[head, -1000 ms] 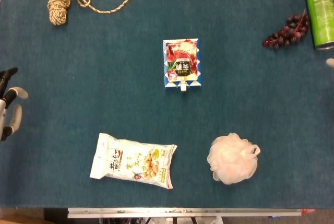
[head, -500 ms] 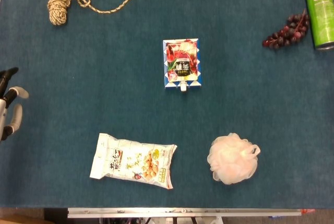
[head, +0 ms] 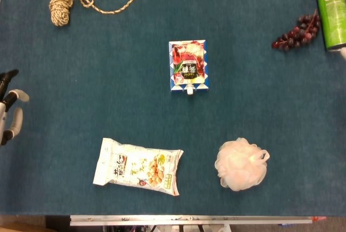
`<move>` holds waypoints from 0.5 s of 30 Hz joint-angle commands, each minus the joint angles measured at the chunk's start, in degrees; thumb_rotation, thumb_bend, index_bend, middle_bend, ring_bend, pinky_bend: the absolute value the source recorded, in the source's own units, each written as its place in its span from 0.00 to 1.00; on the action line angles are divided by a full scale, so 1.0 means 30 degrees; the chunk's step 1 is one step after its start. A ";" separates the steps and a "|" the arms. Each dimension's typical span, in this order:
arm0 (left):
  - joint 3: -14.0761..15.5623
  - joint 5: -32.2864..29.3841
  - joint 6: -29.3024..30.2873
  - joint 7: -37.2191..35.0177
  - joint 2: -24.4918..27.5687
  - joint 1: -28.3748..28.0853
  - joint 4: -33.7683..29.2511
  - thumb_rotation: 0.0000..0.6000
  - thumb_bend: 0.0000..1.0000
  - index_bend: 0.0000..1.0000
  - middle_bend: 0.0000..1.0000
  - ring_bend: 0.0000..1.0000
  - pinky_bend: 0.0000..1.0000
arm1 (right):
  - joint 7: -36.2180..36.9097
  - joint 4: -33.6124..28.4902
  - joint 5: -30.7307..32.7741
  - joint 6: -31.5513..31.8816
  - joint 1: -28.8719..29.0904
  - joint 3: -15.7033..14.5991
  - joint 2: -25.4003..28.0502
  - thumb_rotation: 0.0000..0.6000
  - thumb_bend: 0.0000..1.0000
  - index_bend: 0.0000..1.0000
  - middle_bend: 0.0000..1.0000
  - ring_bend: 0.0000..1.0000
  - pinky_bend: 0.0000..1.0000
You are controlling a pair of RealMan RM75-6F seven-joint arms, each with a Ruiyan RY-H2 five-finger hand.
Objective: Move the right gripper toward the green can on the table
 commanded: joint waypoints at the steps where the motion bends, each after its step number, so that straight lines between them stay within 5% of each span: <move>1: -0.0010 -0.0054 -0.0050 0.0021 -0.0019 -0.0009 0.0026 1.00 0.54 0.42 0.14 0.15 0.46 | 0.4430 0.0006 -0.2087 0.0355 0.0661 -0.1129 0.0509 1.00 1.00 0.00 0.00 0.14 0.94; 15: -0.0080 -0.0175 0.0051 -0.0143 0.0114 0.0045 -0.0095 1.00 0.54 0.42 0.14 0.15 0.46 | 1.6765 -0.1808 -0.7045 -0.1069 0.5226 -0.4070 0.0743 1.00 1.00 0.00 0.00 0.18 0.95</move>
